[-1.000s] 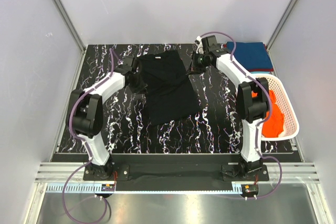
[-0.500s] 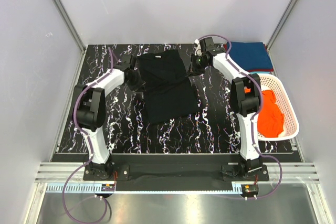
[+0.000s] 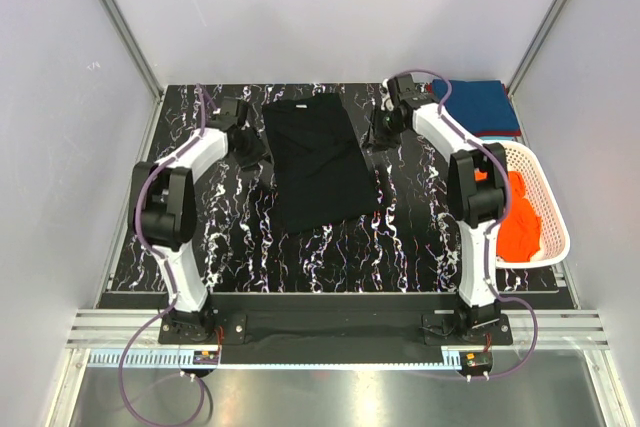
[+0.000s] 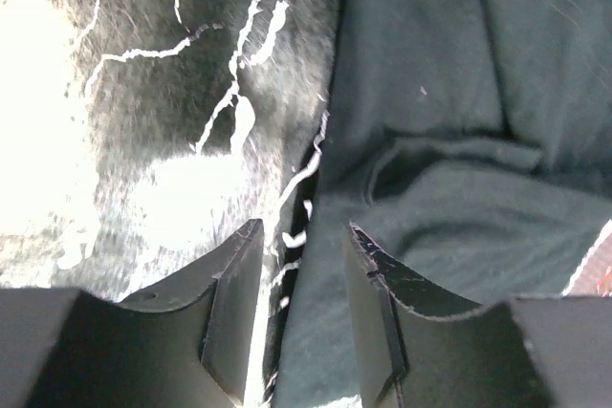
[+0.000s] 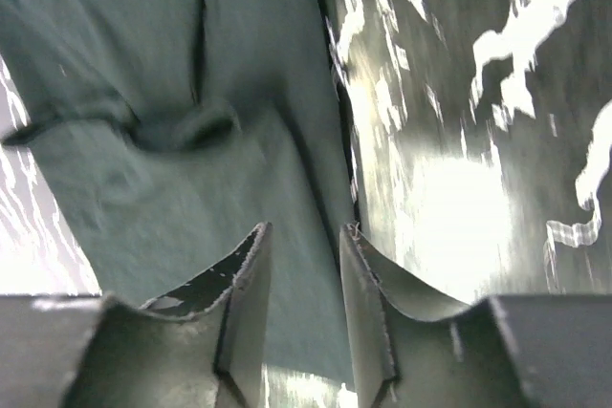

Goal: Fold and stack the t-shirts
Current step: Fold the tshirt

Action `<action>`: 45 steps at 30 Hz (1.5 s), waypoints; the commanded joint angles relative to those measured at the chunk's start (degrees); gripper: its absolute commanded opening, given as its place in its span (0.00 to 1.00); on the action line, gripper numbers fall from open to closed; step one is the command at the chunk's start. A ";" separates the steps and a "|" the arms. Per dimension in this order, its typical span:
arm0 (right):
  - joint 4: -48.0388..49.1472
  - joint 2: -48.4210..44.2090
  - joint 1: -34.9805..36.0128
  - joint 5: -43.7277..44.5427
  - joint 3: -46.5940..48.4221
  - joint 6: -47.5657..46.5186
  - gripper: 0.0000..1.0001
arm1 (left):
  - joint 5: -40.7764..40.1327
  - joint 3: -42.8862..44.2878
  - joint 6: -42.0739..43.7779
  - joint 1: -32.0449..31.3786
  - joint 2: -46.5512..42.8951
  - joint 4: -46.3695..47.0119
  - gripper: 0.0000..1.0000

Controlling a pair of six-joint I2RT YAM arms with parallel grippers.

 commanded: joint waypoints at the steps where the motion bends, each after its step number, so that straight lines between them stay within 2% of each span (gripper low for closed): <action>1: -2.12 -9.37 -0.41 1.10 -4.70 -0.02 0.42 | 2.48 -3.41 3.60 -0.83 -7.20 1.29 0.43; 7: -3.44 -17.28 -0.41 -1.54 -20.33 -3.88 0.44 | 7.57 -14.30 3.61 -2.50 -13.62 5.07 0.44; 12: -1.51 -18.79 -0.41 -4.45 -26.51 -5.99 0.43 | 13.03 -19.42 3.17 -2.77 -15.03 8.24 0.43; 23: 9.65 -22.48 0.12 -8.58 -38.72 -5.03 0.43 | 9.96 -25.40 3.78 -2.77 -21.79 8.15 0.43; 26: 11.58 -22.92 0.03 -8.84 -40.48 -3.98 0.40 | 7.24 -27.33 3.17 -2.50 -23.64 8.15 0.43; 31: 16.41 -25.99 0.73 -8.06 -47.14 -0.38 0.07 | 3.81 -28.65 2.38 -1.45 -25.75 7.27 0.43; 33: 19.56 -28.10 1.09 -7.70 -49.88 1.12 0.00 | 3.45 -28.92 2.29 -0.66 -26.37 6.92 0.43; 43: 27.67 -38.90 7.24 -3.48 -65.87 13.77 0.00 | 4.06 -30.59 4.66 -0.39 -29.36 6.31 0.42; 44: 27.67 -39.87 7.41 -3.22 -66.67 14.56 0.06 | 4.33 -30.85 4.84 -0.39 -30.05 6.31 0.42; 45: 27.50 -41.10 7.33 -2.78 -67.46 15.27 0.20 | 4.68 -31.29 4.92 -0.48 -30.15 6.39 0.42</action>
